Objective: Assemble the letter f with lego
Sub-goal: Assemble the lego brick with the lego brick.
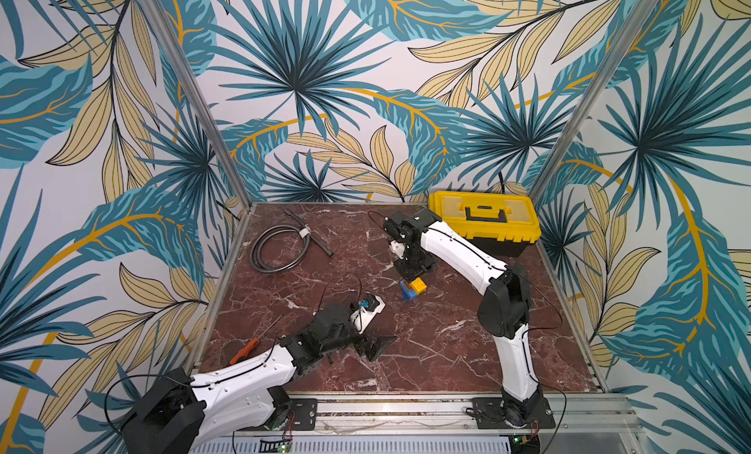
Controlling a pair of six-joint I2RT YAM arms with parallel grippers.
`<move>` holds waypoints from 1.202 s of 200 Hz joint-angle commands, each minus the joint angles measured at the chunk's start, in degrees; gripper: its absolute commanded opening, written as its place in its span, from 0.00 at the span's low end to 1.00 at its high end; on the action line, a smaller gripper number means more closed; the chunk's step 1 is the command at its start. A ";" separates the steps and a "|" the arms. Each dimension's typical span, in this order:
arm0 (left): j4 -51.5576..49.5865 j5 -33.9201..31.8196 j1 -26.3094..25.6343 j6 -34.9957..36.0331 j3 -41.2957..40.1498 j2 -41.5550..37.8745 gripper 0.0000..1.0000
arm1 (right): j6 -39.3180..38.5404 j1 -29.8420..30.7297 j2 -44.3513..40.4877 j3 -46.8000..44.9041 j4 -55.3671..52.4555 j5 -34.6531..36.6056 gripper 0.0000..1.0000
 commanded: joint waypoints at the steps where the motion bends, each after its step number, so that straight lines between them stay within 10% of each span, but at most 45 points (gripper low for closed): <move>1: 0.57 -0.41 -0.15 0.13 -0.98 -0.07 0.99 | -0.41 0.50 1.53 1.33 -1.73 0.87 0.24; 240: 0.57 -0.48 -0.15 0.29 -1.07 -0.32 1.00 | 3.19 1.54 1.65 -1.20 -1.93 1.86 0.23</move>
